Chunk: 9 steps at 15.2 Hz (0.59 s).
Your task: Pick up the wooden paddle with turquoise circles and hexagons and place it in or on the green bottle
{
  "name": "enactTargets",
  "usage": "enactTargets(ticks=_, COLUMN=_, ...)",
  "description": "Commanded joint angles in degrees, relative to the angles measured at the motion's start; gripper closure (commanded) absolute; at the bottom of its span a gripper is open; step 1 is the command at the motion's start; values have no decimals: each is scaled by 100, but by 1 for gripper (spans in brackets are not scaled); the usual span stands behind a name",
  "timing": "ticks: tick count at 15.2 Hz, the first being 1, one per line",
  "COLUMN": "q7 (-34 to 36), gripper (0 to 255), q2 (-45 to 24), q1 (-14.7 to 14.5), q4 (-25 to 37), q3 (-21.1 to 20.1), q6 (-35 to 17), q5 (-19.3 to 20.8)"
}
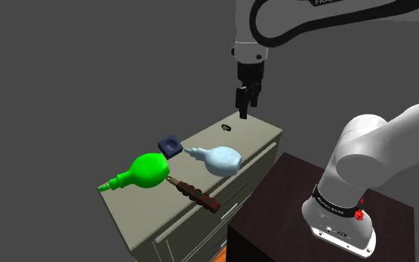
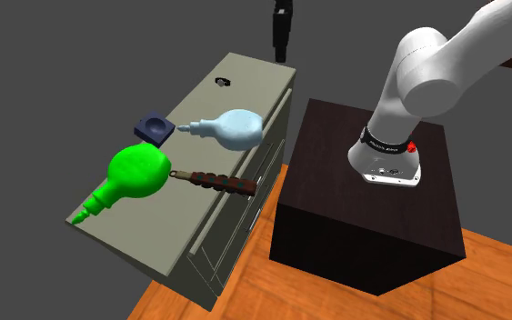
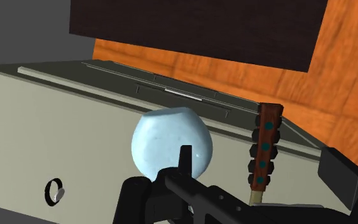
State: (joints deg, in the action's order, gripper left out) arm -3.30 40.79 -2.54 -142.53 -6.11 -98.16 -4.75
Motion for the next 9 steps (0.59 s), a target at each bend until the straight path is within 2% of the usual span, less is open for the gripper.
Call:
enactTargets(ticks=1, q7=39, gripper=0, q2=-255, q1=-35, q4=-187, q3=-92, q6=-481, q5=-57)
enactTargets(ticks=9, q7=252, gripper=0, q2=-1571, q1=-162, q4=-526, q3=-489, q6=-2242, q5=-206)
